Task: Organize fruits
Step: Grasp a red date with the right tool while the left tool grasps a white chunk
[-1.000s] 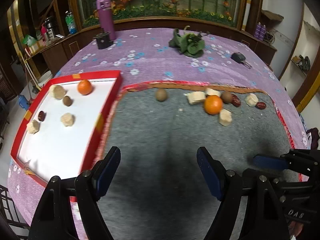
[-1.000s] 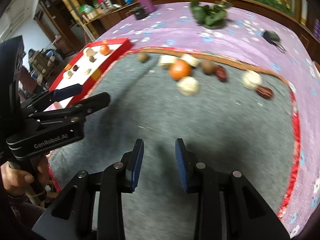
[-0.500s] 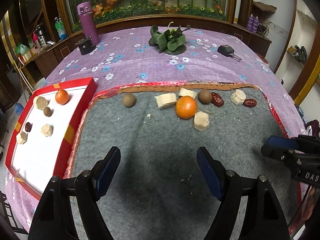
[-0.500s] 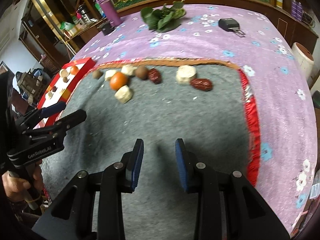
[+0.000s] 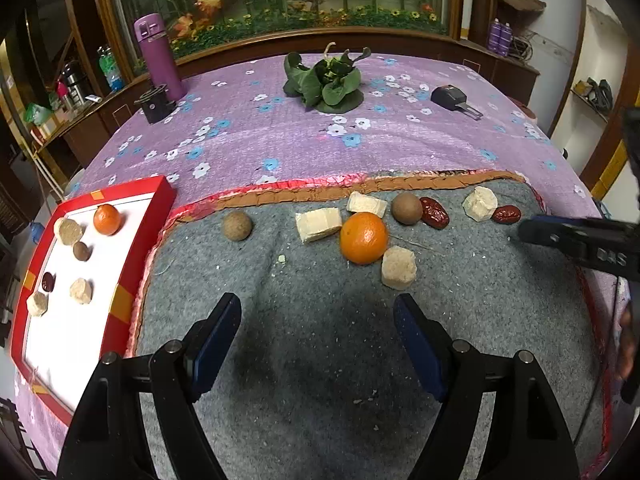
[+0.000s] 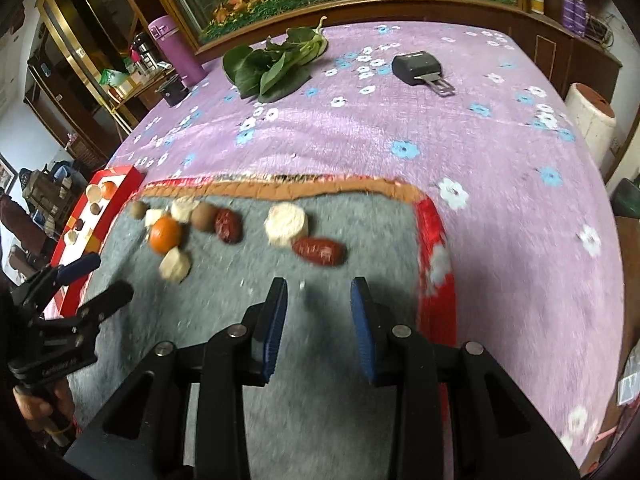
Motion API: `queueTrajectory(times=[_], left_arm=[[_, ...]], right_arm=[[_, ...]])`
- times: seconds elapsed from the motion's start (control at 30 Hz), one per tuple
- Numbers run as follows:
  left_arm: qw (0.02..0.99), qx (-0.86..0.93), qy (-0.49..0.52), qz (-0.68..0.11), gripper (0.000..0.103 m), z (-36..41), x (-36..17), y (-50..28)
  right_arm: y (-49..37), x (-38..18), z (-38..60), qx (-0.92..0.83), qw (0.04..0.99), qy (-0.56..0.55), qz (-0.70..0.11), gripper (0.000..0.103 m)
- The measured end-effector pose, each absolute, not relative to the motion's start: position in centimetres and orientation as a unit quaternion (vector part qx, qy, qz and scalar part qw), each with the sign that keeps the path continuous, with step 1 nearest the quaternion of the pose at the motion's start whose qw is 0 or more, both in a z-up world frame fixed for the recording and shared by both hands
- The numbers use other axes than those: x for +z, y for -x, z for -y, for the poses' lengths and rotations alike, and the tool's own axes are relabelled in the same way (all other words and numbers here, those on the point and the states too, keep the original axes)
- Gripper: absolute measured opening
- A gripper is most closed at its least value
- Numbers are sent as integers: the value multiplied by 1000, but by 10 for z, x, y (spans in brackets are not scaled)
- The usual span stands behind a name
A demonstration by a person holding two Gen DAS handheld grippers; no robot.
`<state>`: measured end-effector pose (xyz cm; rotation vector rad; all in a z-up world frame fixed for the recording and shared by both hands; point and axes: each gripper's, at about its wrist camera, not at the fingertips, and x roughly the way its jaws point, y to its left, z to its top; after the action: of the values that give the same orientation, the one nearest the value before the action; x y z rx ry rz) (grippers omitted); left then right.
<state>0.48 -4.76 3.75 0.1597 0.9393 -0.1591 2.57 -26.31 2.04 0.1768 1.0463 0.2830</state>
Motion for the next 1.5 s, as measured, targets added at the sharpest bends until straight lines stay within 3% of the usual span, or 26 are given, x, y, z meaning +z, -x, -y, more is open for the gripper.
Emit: queueTrajectory(times=[0.43, 0.6, 0.77, 1.0, 1.5], left_arm=[[872, -155, -31, -463, 78, 62, 32, -11], [866, -178, -14, -467, 77, 75, 28, -21], [855, -187, 19, -483, 63, 76, 20, -32], [858, -165, 7, -486, 24, 75, 13, -39], [865, -171, -12, -471, 23, 70, 20, -17]], right_arm=[[-48, 15, 245, 162, 860, -10, -484, 37], [-47, 15, 248, 166, 861, -9, -481, 34], [-44, 15, 253, 165, 863, -24, -477, 33], [-42, 15, 255, 166, 865, -29, -472, 33], [-26, 25, 262, 145, 871, -32, -468, 33]])
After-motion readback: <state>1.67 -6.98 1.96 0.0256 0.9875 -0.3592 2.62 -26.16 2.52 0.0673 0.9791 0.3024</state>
